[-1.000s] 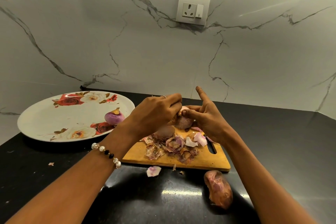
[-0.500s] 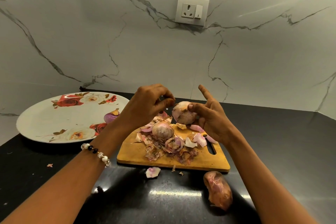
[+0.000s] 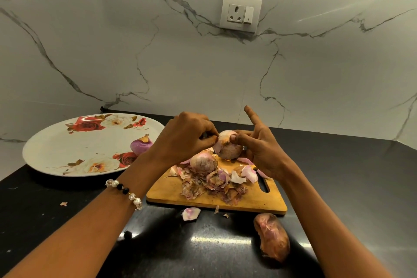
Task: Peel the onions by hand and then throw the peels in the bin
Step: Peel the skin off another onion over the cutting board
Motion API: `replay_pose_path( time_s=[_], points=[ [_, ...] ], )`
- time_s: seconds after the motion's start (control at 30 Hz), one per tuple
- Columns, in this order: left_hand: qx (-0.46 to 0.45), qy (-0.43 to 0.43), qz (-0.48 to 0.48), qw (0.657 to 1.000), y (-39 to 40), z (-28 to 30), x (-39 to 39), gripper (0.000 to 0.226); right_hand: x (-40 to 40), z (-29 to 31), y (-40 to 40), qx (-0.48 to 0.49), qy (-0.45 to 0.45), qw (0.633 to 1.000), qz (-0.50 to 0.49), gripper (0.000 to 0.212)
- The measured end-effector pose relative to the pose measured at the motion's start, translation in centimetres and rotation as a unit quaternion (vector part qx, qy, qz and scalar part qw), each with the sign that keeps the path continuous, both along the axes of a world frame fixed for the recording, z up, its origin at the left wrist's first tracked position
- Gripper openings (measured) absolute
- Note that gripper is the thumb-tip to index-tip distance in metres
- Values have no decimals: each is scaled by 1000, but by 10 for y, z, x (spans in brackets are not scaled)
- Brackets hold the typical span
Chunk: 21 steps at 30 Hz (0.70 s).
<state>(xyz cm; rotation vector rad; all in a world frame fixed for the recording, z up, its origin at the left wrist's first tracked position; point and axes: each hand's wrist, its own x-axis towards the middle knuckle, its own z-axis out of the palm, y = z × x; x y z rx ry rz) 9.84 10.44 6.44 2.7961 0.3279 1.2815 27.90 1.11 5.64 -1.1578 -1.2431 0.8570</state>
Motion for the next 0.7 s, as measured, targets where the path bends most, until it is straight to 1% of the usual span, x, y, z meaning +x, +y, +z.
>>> replay_pose_path(
  time_s=[0.13,0.27,0.33,0.43,0.6,0.7],
  points=[
    [58,10,33,998,-4,-3,2,11,-1,0,0,4,2,1000,1,108],
    [65,23,42,997,-5,-5,5,12,-3,0,1,7,8,1000,3,106],
    [31,9,49,998,-4,-4,4,13,-4,0,0,13,21,1000,11,104],
    [-55,-35,59,996,-2,-1,1,13,-2,2,-2,28,42,999,19,101],
    [-164,-92,84,979,-3,2,0,9,1,3,-1,40,89,995,26,96],
    [-220,-114,90,965,-1,1,-1,8,4,2,1,44,136,989,37,98]
  ],
)
